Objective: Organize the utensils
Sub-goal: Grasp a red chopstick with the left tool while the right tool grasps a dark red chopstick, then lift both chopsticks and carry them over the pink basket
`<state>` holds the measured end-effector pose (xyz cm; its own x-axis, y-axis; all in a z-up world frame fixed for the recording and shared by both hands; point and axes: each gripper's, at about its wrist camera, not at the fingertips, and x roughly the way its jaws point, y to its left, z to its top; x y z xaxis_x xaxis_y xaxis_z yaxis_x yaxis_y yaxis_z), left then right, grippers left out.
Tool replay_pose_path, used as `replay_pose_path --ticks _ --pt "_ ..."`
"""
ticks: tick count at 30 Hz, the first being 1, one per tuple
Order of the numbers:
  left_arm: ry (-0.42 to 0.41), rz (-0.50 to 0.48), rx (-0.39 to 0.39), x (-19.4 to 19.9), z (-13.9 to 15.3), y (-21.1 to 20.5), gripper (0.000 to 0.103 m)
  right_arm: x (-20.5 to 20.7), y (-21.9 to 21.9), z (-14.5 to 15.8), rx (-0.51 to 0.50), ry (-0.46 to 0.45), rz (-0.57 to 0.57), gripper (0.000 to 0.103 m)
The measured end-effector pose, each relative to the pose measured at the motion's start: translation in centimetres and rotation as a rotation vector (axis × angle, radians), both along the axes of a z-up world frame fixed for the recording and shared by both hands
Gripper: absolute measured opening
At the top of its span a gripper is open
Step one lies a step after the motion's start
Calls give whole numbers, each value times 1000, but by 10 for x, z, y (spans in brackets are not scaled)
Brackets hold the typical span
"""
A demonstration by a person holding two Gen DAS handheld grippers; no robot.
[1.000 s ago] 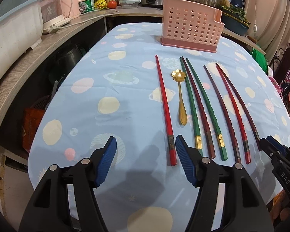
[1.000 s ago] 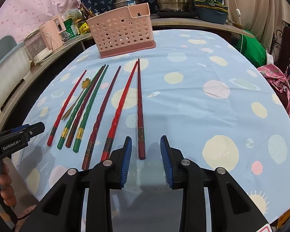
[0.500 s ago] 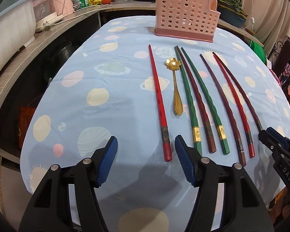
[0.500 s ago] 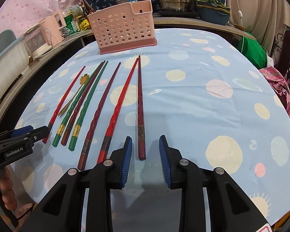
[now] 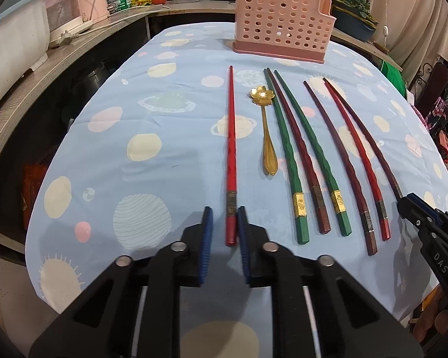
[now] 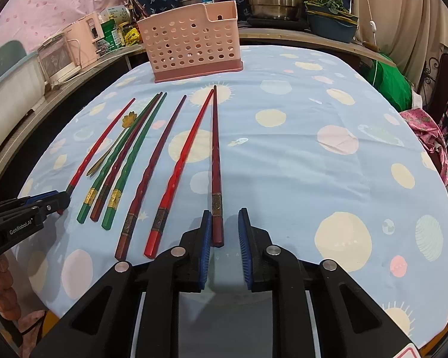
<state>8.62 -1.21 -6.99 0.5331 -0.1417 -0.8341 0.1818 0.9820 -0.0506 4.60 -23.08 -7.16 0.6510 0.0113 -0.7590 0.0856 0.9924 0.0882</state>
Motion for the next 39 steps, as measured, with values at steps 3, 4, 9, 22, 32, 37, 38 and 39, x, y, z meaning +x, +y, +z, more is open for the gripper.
replay_pose_path --ticks 3,4,9,22,32,37,38,39 --pt "10 4 -21 1 0 3 8 0 0 0 5 -1 4 8" --pt "12 6 -27 1 0 4 8 -1 1 0 7 -4 4 8" --pt "13 9 -27 1 1 5 7 -4 2 3 17 -19 3 8" --pt "-53 23 -61 -2 41 16 7 -16 -1 57 41 -156 -4 8" --pt "-152 42 -108 5 97 25 7 -14 -12 115 40 -295 -22 8" --pt "-219 48 -120 19 129 25 7 -4 -19 140 34 -345 -27 8" --pt "-228 48 -122 21 134 24 7 0 -21 144 32 -352 -28 8" --pt "-240 48 -126 24 140 23 7 3 -22 148 32 -357 -28 8"
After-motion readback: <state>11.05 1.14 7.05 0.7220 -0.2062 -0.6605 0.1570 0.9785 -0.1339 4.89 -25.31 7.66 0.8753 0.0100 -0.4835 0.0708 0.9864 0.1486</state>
